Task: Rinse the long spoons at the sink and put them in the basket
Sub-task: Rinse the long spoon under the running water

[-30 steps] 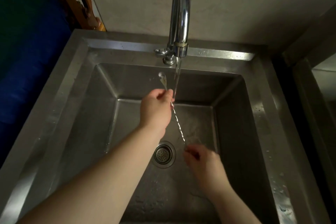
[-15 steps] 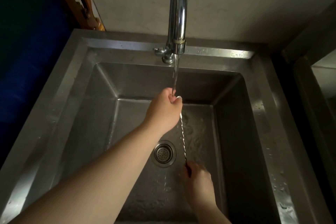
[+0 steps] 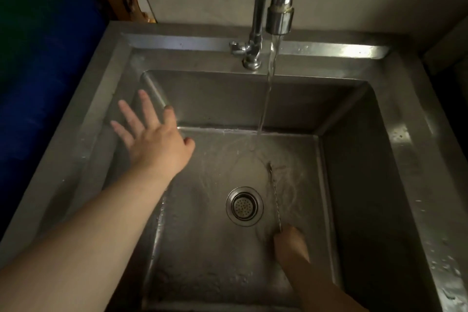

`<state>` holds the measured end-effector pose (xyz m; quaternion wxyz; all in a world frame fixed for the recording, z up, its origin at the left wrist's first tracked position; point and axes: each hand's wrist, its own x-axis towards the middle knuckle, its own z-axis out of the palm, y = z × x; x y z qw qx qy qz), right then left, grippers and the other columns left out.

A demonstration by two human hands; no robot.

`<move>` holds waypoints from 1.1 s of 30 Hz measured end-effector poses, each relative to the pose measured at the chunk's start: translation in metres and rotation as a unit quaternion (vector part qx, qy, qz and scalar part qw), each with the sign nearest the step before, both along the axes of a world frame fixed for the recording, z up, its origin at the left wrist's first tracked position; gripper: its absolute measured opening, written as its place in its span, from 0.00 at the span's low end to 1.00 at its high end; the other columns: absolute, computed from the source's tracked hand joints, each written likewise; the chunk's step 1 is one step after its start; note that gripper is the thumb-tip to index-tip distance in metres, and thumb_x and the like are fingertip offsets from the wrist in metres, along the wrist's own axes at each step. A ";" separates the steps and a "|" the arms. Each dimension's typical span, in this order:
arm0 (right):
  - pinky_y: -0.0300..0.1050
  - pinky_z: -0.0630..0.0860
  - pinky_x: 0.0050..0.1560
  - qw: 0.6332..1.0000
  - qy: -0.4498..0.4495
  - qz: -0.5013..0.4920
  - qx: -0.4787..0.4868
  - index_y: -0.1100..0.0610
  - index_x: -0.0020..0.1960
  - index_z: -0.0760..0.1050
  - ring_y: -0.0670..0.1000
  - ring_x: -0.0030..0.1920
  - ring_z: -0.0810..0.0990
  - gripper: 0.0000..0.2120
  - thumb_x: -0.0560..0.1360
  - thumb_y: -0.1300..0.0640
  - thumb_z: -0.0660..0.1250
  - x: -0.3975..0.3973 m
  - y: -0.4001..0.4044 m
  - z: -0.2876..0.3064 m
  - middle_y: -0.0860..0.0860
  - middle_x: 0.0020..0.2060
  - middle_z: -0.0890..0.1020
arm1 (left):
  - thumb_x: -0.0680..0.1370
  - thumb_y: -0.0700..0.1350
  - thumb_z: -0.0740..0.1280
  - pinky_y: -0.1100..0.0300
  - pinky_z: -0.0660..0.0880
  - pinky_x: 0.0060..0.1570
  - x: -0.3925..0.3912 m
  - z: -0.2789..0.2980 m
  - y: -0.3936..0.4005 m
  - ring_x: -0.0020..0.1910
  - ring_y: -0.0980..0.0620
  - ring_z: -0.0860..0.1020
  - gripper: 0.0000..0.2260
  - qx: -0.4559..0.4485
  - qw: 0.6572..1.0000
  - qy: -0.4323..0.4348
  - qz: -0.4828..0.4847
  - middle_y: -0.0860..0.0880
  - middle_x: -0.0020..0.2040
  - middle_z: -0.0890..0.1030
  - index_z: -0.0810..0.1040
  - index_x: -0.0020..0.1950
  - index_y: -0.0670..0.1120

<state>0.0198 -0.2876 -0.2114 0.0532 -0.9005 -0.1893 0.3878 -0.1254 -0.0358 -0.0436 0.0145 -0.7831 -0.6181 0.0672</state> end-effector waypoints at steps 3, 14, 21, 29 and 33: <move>0.47 0.77 0.53 1.000 0.003 -0.023 -0.003 0.63 0.55 0.81 0.61 0.54 0.82 0.13 0.77 0.63 0.60 -0.001 0.000 -0.010 0.61 0.53 0.84 | 0.72 0.63 0.63 0.34 0.42 0.73 -0.012 -0.013 0.000 0.76 0.31 0.39 0.37 -0.013 1.000 -0.006 0.009 0.37 0.80 0.39 0.59 0.76 0.49; 0.44 0.74 0.49 0.998 0.039 -0.059 -0.004 0.61 0.62 0.75 0.60 0.57 0.79 0.14 0.79 0.61 0.58 0.000 0.003 -0.034 0.60 0.58 0.79 | 0.72 0.62 0.65 0.40 0.45 0.75 -0.022 -0.012 0.001 0.78 0.34 0.44 0.35 0.005 0.999 -0.038 -0.014 0.33 0.79 0.48 0.62 0.74 0.46; 0.47 0.76 0.58 0.999 -0.032 -0.018 -0.019 0.61 0.60 0.78 0.60 0.59 0.80 0.14 0.79 0.63 0.58 -0.002 0.004 -0.025 0.60 0.59 0.80 | 0.72 0.62 0.65 0.40 0.45 0.75 -0.025 -0.012 -0.001 0.78 0.34 0.45 0.35 0.012 0.999 -0.028 -0.025 0.33 0.79 0.50 0.63 0.74 0.46; 0.45 0.77 0.52 1.000 -0.019 0.015 0.010 0.63 0.57 0.79 0.59 0.54 0.81 0.13 0.78 0.61 0.59 -0.007 -0.001 0.000 0.61 0.54 0.82 | 0.72 0.61 0.64 0.41 0.48 0.75 -0.028 0.002 0.002 0.78 0.34 0.46 0.35 -0.031 0.998 -0.052 -0.018 0.35 0.79 0.52 0.64 0.74 0.46; 0.45 0.75 0.44 0.994 -0.008 0.084 0.070 0.60 0.51 0.78 0.58 0.49 0.82 0.11 0.76 0.56 0.61 -0.026 0.011 0.049 0.57 0.48 0.83 | 0.75 0.55 0.66 0.48 0.63 0.69 -0.037 0.037 0.005 0.75 0.39 0.62 0.27 -0.084 0.977 -0.194 0.012 0.41 0.78 0.61 0.70 0.71 0.46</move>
